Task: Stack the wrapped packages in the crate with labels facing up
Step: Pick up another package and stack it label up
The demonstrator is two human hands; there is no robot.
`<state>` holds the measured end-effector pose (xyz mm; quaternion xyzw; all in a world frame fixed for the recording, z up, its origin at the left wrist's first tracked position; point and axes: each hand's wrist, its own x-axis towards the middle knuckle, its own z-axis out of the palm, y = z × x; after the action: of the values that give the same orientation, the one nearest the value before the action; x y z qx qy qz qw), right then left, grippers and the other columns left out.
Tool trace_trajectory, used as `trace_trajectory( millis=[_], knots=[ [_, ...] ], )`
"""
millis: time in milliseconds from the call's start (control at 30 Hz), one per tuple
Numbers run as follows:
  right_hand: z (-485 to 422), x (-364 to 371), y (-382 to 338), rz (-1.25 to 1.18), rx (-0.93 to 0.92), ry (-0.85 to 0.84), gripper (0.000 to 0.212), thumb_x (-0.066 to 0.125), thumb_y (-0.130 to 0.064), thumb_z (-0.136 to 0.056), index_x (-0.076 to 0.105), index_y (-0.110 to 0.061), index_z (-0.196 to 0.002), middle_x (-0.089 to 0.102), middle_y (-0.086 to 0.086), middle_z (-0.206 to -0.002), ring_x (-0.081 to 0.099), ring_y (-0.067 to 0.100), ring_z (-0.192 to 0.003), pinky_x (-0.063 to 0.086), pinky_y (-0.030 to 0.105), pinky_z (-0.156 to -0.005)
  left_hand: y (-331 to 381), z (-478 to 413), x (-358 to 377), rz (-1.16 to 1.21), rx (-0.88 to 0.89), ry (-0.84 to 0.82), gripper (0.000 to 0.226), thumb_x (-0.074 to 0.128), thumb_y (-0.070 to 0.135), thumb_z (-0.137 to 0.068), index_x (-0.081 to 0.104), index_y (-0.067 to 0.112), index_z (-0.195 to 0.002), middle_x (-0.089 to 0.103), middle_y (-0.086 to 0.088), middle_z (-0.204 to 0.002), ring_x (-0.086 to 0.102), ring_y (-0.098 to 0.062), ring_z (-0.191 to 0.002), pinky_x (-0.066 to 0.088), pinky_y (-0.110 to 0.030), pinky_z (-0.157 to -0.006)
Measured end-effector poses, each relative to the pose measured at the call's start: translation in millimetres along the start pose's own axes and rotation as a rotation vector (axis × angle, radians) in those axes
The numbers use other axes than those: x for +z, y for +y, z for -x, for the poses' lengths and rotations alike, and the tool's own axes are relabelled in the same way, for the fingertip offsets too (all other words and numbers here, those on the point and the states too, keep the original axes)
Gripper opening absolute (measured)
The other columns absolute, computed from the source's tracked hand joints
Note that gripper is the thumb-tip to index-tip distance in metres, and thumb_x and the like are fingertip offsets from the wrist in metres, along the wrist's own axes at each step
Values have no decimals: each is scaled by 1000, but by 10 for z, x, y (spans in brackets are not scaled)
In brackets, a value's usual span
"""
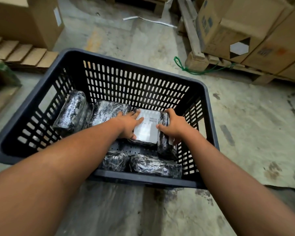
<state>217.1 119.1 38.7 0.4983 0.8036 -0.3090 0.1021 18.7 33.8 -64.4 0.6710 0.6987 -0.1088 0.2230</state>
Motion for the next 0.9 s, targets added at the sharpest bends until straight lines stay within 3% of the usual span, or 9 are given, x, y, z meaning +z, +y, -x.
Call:
trace_trajectory(
  millis=[133,233,333,467,567,667,733,833,900],
  knots=[
    [-55,-4,10,-57,7,5,64,71,-28,-93,40,-26,-149,61,14,-128,61,12,-74,45,15,-47,-15,27,-5,57,30,-1,98,69,47,-87,3,39,-159,-14,-1,-167,0,-29,-154,-2,-65,-116],
    [-56,-52,37,-127,38,9,60,72,-21,-89,45,-23,-142,62,15,-127,70,24,-89,60,29,-65,-28,100,-126,253,83,43,88,73,39,-87,19,45,-156,4,6,-168,14,-27,-153,7,-59,-122],
    [-23,-271,44,-182,58,35,67,77,-24,-83,47,-22,-142,62,13,-130,69,30,-103,62,43,-85,0,232,-435,523,152,158,79,77,34,-86,36,41,-152,22,10,-165,28,-22,-150,17,-53,-123],
    [31,-652,-10,-415,50,104,70,82,-22,-83,46,-20,-143,59,12,-130,74,30,-87,62,41,-54,180,499,-769,750,311,344,71,73,56,-81,43,50,-145,42,18,-154,38,-6,-143,30,-48,-120],
    [93,-931,-99,-739,36,103,56,78,-12,-88,51,-12,-137,60,17,-126,77,38,-75,60,47,-44,384,679,-838,757,429,496,91,74,65,-78,28,50,-154,35,29,-155,36,7,-141,35,-35,-118],
    [216,-1136,-255,-918,-19,62,34,74,-12,-93,58,-7,-122,66,24,-116,76,32,-59,59,42,-40,511,735,-859,576,560,700,114,82,52,-78,6,36,-161,26,8,-165,29,-8,-150,29,-33,-120],
    [314,-1207,-394,-987,-73,57,26,73,-13,-94,60,-9,-116,66,25,-114,75,30,-58,60,40,-42,530,759,-922,445,606,884,109,79,37,-84,4,27,-162,27,-9,-164,29,-19,-151,30,-36,-120],
    [439,-1280,-537,-1071,-142,55,61,75,-22,-94,44,-14,-147,63,29,-128,78,40,-73,63,40,-51,458,853,-1098,425,664,1052,86,73,19,-89,22,16,-159,36,-23,-158,37,-27,-147,35,-37,-117],
    [517,-1325,-568,-1017,-205,34,79,76,-32,-92,31,-30,-158,61,33,-130,78,43,-81,64,38,-58,352,939,-1209,501,652,1103,83,73,12,-85,30,19,-157,47,-19,-150,48,-23,-139,41,-33,-111]
  ],
)
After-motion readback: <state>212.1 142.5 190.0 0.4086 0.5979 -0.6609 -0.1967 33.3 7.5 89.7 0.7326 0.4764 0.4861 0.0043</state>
